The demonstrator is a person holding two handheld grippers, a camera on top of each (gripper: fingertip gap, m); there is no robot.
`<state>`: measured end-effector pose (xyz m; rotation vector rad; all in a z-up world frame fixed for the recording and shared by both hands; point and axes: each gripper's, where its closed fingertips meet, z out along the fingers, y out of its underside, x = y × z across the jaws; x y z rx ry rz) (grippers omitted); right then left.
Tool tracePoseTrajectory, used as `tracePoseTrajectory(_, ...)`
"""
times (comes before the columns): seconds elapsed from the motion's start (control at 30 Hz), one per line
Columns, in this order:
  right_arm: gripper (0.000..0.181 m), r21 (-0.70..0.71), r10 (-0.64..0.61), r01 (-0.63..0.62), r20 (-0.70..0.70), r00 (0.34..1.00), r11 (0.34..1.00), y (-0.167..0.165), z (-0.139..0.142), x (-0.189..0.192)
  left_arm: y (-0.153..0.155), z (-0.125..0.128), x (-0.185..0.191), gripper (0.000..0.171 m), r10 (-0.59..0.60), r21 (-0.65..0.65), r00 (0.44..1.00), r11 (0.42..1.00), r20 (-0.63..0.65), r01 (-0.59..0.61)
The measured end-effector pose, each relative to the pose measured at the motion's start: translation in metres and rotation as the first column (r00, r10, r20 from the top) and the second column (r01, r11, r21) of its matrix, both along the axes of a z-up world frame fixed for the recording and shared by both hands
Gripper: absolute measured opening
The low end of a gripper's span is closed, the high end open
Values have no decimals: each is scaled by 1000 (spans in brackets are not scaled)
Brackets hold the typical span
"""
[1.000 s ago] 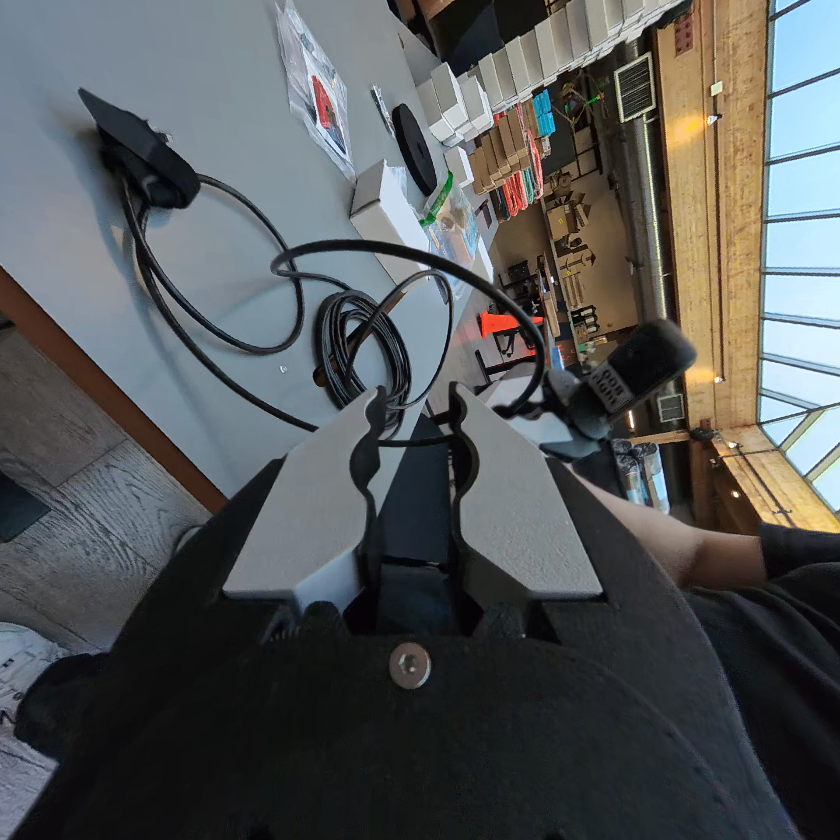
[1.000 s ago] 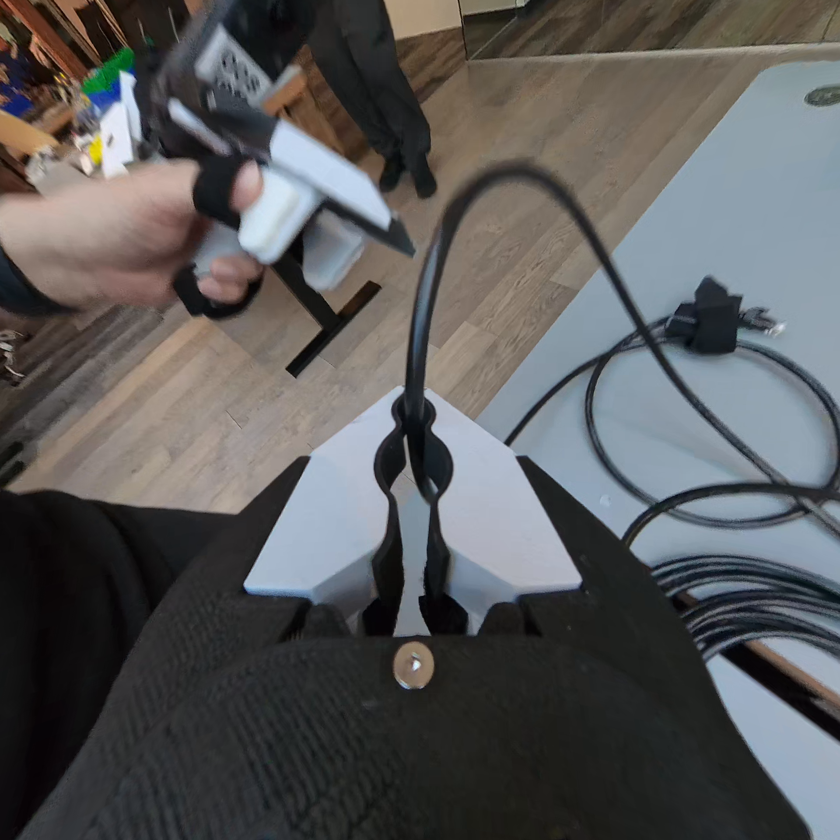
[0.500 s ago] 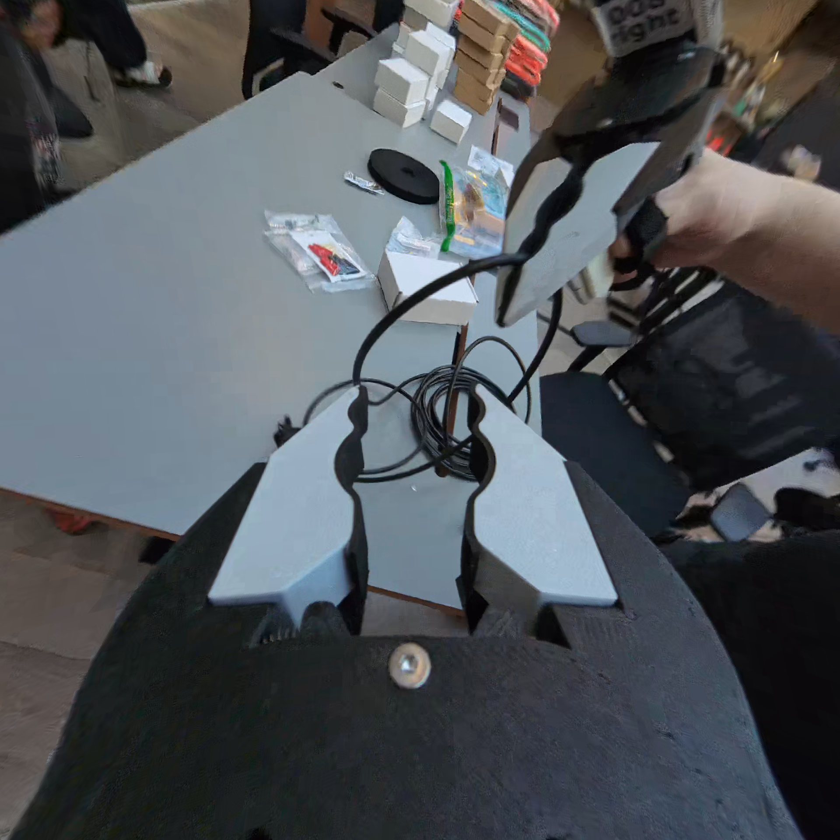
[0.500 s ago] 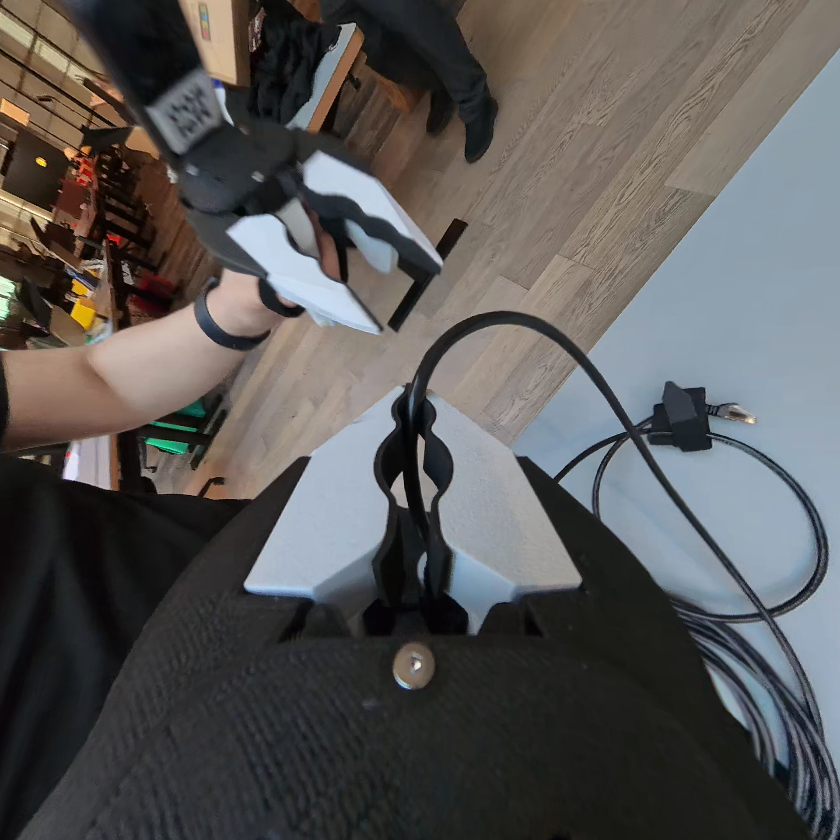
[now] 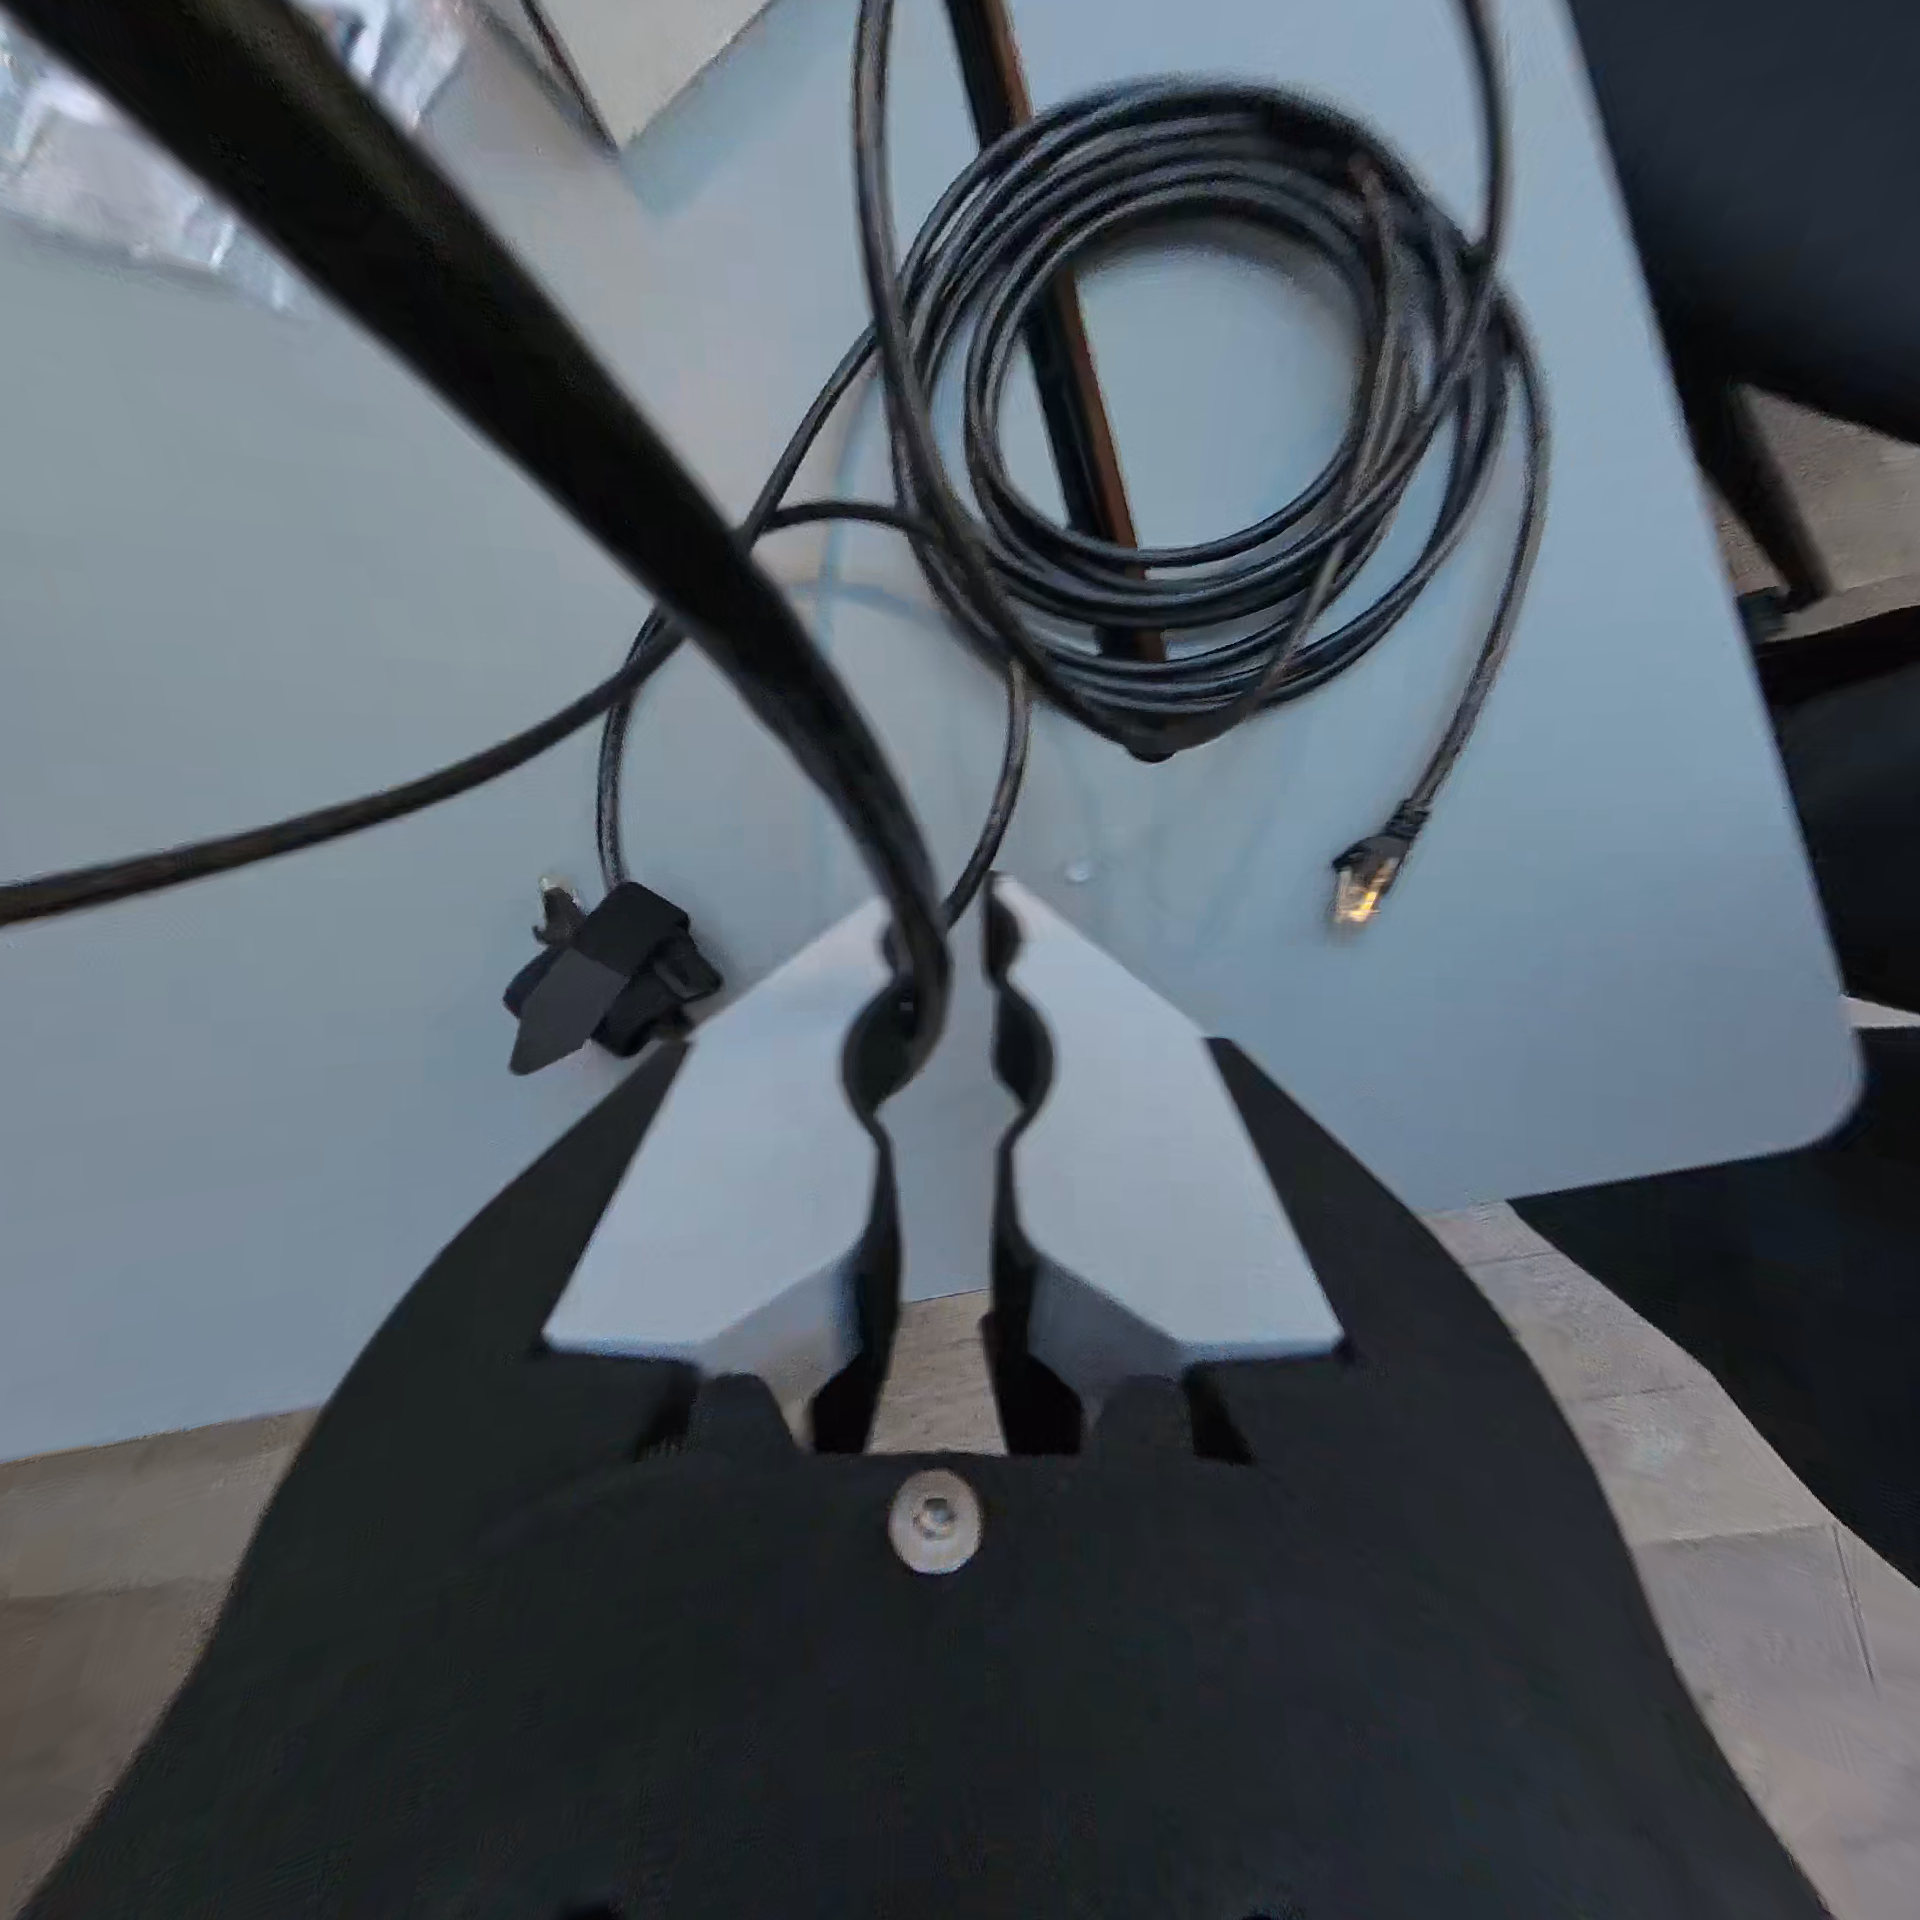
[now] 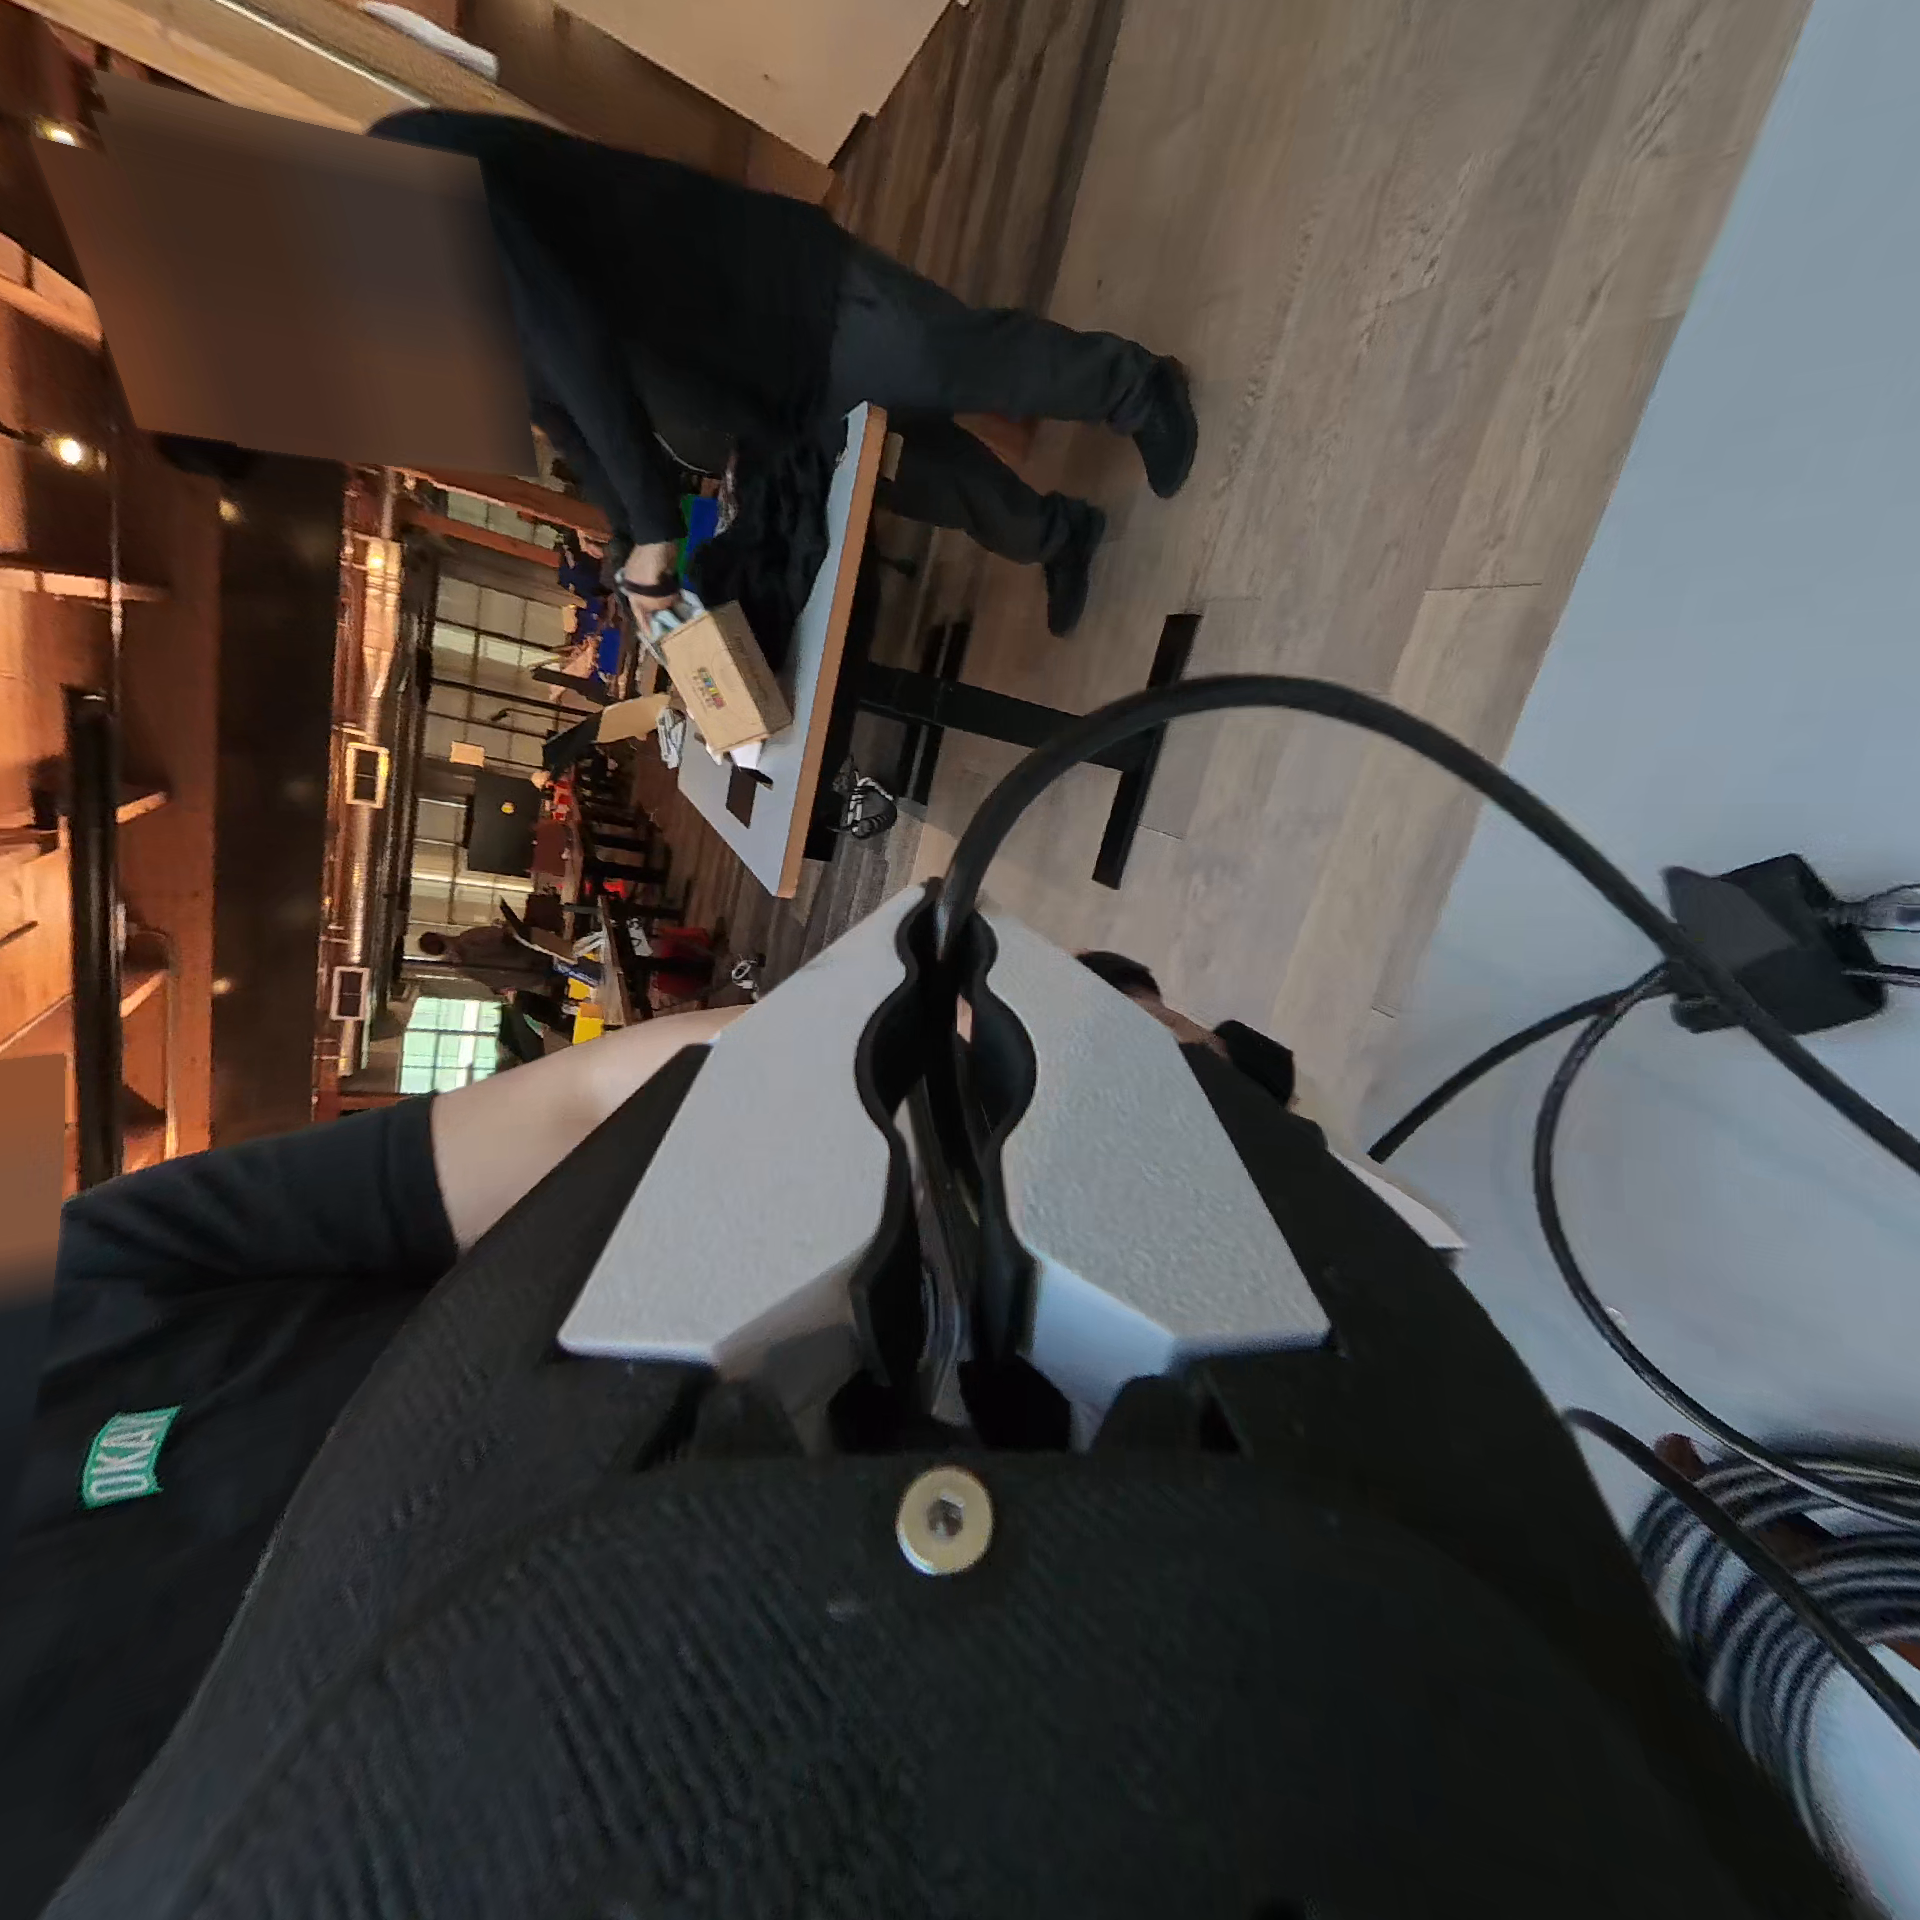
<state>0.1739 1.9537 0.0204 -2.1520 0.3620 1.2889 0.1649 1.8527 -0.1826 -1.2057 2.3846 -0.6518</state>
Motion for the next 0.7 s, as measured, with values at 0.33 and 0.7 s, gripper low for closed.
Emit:
tracePoseTrajectory(0.33,41,202,-187,165,98,977,965,-11,-3,53,95,92,-22,0,239,-205,949,938,-204,-280)
tracePoseTrajectory(0.7,38,480,-209,56,272,939,875,-69,-30,-96,117,198,-50,0,340,-347,870,817,-356,-461)
